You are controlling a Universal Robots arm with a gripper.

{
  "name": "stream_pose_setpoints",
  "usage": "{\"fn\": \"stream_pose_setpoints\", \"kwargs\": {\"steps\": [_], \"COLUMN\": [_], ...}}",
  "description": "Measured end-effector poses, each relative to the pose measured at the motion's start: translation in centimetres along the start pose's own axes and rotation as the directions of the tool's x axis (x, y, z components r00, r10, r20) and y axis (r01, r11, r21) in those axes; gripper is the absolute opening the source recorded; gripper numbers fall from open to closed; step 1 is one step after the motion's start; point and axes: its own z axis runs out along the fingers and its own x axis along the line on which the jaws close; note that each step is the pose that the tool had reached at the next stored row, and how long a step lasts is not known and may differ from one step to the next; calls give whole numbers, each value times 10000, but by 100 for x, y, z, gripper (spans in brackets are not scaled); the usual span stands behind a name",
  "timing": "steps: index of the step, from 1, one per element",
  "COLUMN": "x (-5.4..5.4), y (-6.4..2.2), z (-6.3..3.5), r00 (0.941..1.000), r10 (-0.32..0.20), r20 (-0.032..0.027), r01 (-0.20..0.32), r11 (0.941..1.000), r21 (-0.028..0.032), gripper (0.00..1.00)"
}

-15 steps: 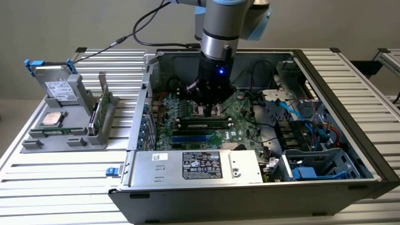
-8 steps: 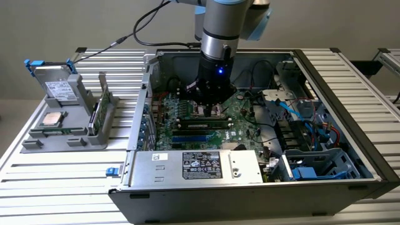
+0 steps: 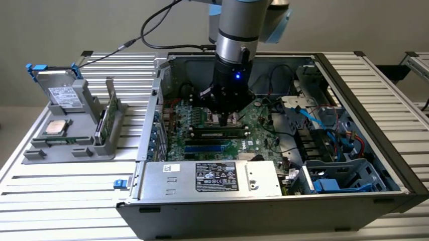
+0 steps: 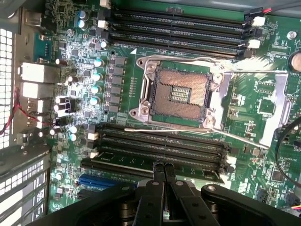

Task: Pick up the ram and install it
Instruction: 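Press down the ram until it locks into place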

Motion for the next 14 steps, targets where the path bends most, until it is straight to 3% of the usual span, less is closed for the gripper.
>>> {"fn": "stream_pose_setpoints", "kwargs": {"steps": [6,14], "x": [56,61], "y": [-66,-66], "z": [2,3], "r00": [10000,10000], "r10": [-3,-9], "r20": [27,29], "r01": [3,9], "r11": [10000,10000], "r21": [-36,-36], "gripper": [10,10]}}
